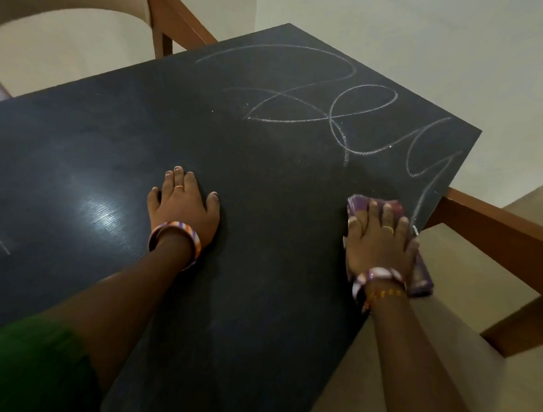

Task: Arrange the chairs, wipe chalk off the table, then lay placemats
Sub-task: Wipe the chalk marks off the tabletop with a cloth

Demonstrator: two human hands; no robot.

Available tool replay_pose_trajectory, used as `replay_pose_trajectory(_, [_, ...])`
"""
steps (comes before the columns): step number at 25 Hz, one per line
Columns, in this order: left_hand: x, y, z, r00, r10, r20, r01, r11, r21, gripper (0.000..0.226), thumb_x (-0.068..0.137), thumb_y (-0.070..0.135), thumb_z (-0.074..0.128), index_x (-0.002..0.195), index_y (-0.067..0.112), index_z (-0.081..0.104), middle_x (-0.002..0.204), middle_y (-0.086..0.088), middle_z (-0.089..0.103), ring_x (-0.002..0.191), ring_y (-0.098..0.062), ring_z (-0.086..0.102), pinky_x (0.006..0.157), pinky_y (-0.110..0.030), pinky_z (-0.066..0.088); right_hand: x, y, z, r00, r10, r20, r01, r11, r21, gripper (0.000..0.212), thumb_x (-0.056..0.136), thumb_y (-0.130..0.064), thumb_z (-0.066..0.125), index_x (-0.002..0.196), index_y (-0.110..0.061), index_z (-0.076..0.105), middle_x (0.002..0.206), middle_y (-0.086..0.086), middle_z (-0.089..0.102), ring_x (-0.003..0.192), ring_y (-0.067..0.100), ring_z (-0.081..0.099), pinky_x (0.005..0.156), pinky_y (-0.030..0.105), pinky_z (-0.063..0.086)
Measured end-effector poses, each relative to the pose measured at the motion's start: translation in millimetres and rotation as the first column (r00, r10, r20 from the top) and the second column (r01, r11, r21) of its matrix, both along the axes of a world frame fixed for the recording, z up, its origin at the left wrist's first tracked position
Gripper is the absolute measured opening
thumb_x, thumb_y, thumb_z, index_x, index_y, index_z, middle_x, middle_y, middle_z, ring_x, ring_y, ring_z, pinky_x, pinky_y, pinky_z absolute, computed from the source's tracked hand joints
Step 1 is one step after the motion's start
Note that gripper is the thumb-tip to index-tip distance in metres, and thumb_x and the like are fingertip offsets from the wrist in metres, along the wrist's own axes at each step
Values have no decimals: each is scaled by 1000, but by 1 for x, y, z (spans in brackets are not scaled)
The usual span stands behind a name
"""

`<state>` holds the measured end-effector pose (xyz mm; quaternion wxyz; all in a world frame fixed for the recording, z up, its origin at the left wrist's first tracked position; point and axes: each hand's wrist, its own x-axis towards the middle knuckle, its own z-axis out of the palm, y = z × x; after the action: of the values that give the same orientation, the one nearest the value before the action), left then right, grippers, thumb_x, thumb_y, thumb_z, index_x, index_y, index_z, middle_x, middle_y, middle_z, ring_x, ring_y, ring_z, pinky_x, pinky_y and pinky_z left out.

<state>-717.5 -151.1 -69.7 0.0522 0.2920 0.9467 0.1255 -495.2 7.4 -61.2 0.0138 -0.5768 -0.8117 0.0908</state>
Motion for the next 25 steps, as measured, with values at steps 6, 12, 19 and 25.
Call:
replay_pose_trajectory(6, [0, 1, 0, 1000, 1, -2, -1, 1000, 0, 65, 96, 45, 32, 147, 7, 17, 156, -10, 13, 144, -23, 8, 116, -44, 8, -3, 59, 7, 986, -145, -81, 142, 989, -37, 56, 100, -43, 22, 151, -23, 10, 159, 6, 3, 144, 37, -2, 112, 62, 2])
replay_pose_trajectory(12, [2, 2, 1, 1000, -15, -12, 15, 1000, -26, 64, 96, 44, 31, 146, 6, 17, 155, -12, 13, 144, -25, 8, 115, -46, 9, 16, 2, -8, 979, -152, -134, 142, 986, -84, 56, 101, -38, 23, 151, -19, 8, 159, 9, 2, 144, 37, -5, 113, 55, 1])
replay_pose_trajectory(19, [14, 3, 10, 985, -162, -55, 159, 986, -56, 55, 98, 36, 29, 143, 5, 26, 155, -14, 13, 144, -26, 7, 115, -45, 11, 13, 70, 0, 935, -208, -288, 199, 978, -61, 47, 101, -34, 23, 147, -25, 25, 156, 12, 12, 140, 40, 20, 111, 55, 27])
replay_pose_trajectory(25, [68, 39, 11, 903, -430, 9, 428, 898, -98, 62, 98, 45, 22, 148, 12, 11, 157, -7, 1, 145, -20, -1, 116, -44, 2, 33, -40, -11, 946, -116, -303, 117, 993, -16, 52, 101, -33, 30, 150, -19, 15, 159, 6, 1, 141, 32, 23, 113, 42, 27])
